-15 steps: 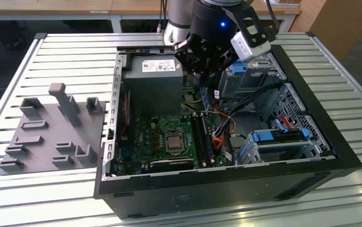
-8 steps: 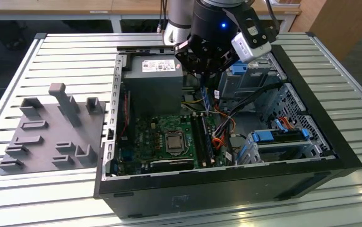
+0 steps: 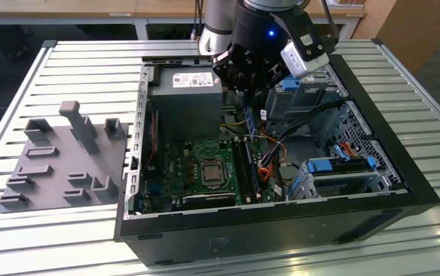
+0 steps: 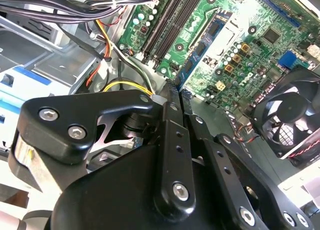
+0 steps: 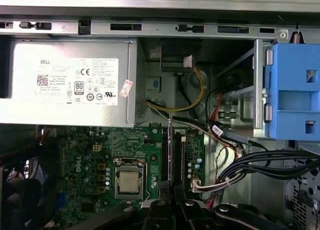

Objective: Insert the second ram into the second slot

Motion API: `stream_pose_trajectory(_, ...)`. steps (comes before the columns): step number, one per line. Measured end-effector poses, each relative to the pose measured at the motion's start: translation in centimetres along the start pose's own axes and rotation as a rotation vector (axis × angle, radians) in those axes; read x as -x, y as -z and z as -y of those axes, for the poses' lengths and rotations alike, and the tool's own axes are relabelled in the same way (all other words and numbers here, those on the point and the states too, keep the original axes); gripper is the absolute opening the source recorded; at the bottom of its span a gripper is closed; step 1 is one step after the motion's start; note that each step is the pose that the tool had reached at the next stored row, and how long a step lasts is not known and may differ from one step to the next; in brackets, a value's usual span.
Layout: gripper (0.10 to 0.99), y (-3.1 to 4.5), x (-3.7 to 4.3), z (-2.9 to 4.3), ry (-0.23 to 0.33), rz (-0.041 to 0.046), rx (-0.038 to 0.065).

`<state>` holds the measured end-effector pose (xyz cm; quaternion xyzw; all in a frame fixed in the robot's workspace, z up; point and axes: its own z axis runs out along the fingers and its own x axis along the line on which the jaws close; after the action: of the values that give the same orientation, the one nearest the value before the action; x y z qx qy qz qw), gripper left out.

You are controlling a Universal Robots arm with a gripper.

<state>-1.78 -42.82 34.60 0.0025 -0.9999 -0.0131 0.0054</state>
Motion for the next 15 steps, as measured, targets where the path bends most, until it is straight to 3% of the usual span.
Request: stream_pose_trajectory(15,0.137,-0.53,0.01,0.02,-0.001,0.0001,0.000)
